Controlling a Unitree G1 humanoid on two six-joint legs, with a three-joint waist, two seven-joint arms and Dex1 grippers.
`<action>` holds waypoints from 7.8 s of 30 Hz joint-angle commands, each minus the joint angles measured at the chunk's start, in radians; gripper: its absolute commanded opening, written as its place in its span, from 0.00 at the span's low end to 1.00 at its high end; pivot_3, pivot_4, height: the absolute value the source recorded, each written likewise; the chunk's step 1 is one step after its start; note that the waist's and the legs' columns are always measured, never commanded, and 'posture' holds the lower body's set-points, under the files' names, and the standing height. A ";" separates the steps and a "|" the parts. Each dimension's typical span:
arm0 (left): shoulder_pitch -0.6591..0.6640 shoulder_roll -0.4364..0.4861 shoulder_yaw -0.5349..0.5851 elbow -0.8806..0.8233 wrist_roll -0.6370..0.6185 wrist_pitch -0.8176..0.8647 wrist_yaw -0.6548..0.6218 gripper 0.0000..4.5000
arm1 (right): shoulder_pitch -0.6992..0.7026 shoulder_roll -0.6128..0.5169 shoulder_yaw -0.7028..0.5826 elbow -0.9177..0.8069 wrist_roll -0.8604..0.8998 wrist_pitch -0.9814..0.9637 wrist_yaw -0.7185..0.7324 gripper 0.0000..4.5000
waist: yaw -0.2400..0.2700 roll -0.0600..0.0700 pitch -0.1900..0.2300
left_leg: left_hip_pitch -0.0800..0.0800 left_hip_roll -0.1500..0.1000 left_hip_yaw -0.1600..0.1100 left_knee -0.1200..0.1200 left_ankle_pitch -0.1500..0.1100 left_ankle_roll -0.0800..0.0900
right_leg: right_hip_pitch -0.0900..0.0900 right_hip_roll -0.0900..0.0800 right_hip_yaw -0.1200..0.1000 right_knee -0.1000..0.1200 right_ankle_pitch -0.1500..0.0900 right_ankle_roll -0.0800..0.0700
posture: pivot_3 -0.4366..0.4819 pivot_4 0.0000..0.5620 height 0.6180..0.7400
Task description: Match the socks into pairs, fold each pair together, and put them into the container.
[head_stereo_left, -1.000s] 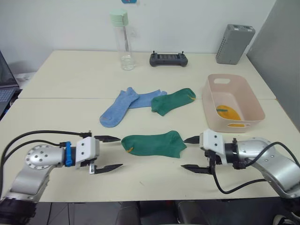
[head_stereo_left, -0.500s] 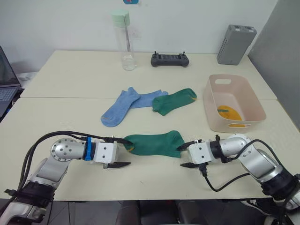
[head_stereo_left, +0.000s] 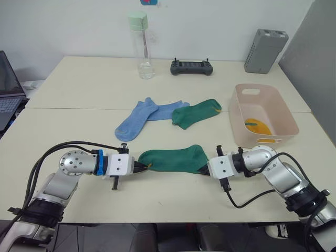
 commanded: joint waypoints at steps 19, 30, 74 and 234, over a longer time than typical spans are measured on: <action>0.303 0.306 0.308 -0.576 -0.605 0.844 -0.125 0.01 | 0.123 -0.092 -0.347 -0.607 0.989 1.116 -0.074 0.00 | -0.001 0.000 0.000 | 0.000 0.003 -0.001 -0.001 0.000 0.000 | -0.002 0.001 -0.002 0.006 -0.007 -0.010 | 0.48 0.27 1.00; 0.134 0.170 0.125 -0.308 -0.313 0.673 -0.062 0.01 | 0.037 -0.061 -0.203 -0.344 0.744 0.956 -0.128 0.00 | -0.002 0.000 0.000 | 0.001 0.005 0.003 0.001 0.000 0.000 | -0.007 0.001 0.000 -0.003 -0.006 -0.010 | 0.48 0.27 1.00; -0.199 -0.038 0.089 0.121 -0.025 0.346 0.011 0.46 | -0.180 0.091 -0.220 0.083 0.316 0.520 -0.066 0.44 | 0.000 0.000 0.000 | -0.003 0.005 0.003 -0.002 -0.001 0.000 | -0.004 0.003 -0.002 -0.001 0.003 -0.004 | 0.48 0.27 1.00; -0.514 -0.377 0.013 0.505 0.057 0.293 0.192 0.00 | -0.136 0.192 -0.062 -0.065 0.261 0.160 0.080 0.00 | -0.001 0.000 -0.001 | -0.002 0.005 0.000 -0.001 0.000 0.000 | -0.002 0.004 -0.003 -0.002 0.004 0.000 | 0.48 0.27 1.00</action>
